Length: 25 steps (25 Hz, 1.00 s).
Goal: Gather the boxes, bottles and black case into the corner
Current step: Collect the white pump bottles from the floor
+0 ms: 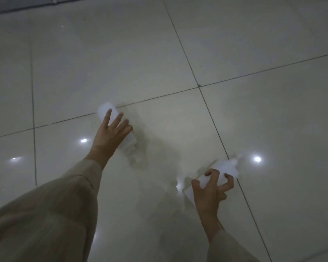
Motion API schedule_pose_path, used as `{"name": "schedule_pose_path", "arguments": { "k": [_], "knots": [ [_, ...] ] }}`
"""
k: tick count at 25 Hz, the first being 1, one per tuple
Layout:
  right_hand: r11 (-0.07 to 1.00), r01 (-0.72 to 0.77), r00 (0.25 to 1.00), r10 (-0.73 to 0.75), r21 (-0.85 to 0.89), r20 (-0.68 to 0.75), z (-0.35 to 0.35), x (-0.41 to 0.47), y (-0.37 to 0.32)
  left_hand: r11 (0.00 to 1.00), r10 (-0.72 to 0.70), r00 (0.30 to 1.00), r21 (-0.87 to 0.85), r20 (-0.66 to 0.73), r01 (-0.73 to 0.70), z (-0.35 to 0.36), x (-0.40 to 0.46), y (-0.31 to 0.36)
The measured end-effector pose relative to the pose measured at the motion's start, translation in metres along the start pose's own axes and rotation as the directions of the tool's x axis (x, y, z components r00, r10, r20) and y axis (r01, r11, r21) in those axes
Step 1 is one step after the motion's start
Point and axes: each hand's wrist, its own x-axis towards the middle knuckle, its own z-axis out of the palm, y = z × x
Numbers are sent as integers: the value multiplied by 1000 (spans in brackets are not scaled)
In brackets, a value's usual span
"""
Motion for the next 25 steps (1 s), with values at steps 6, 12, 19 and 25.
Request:
{"name": "schedule_pose_path", "arguments": {
  "k": [6,12,19,25],
  "knots": [
    [965,-5,967,-62,261,246,-76,-52,-36,715,-190,887,-559,421,419,-95,-53,25],
    [847,-190,922,-20,496,387,-208,-140,-135,26,-371,810,-867,453,497,-282,-118,-30],
    [808,-76,927,-159,584,340,-399,-252,-249,-309,-535,765,-926,358,217,-508,-219,-122],
    [702,28,957,-224,711,183,-506,-377,-251,-378,-496,832,-924,249,52,-634,-326,-142]
  ]
}}
